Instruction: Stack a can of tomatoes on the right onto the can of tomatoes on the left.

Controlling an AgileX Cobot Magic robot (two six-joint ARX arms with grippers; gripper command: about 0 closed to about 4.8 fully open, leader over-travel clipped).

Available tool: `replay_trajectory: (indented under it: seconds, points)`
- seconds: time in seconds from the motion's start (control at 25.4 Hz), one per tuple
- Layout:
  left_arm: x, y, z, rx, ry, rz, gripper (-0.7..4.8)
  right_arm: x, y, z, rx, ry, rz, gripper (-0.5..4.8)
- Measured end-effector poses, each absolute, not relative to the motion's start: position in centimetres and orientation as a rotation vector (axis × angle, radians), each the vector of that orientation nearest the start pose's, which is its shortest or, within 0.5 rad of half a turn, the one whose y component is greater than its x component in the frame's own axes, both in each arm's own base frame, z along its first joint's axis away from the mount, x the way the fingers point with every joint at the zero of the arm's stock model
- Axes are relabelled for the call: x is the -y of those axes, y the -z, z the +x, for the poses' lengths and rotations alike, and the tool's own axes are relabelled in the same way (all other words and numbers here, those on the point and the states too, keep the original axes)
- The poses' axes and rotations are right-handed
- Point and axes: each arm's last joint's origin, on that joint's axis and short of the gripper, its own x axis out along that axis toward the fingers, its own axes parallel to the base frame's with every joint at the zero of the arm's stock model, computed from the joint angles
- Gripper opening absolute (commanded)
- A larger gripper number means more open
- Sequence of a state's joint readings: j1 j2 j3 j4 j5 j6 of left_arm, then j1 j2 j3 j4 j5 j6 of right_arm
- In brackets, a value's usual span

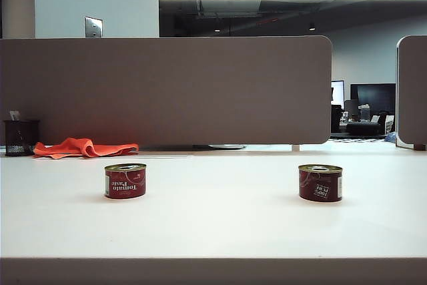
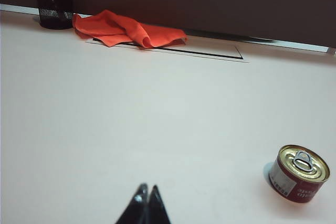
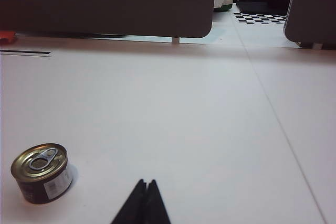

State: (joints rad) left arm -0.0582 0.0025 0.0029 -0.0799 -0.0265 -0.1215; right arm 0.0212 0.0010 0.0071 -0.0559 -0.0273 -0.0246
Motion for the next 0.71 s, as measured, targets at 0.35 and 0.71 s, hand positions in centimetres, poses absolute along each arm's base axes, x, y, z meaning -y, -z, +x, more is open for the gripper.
replay_trajectory:
  seconds: [0.35,0.71]
  points:
    - [0.5,-15.7,9.7,-0.080,0.020,-0.118,-0.04,-0.3,-16.0,9.7,-0.056,-0.049,-0.024,-0.06]
    - [0.4,-20.7,8.6,0.088,0.025,-0.126,-0.05,-0.3,-18.0,9.6,0.148,-0.046,-0.022,-0.06]
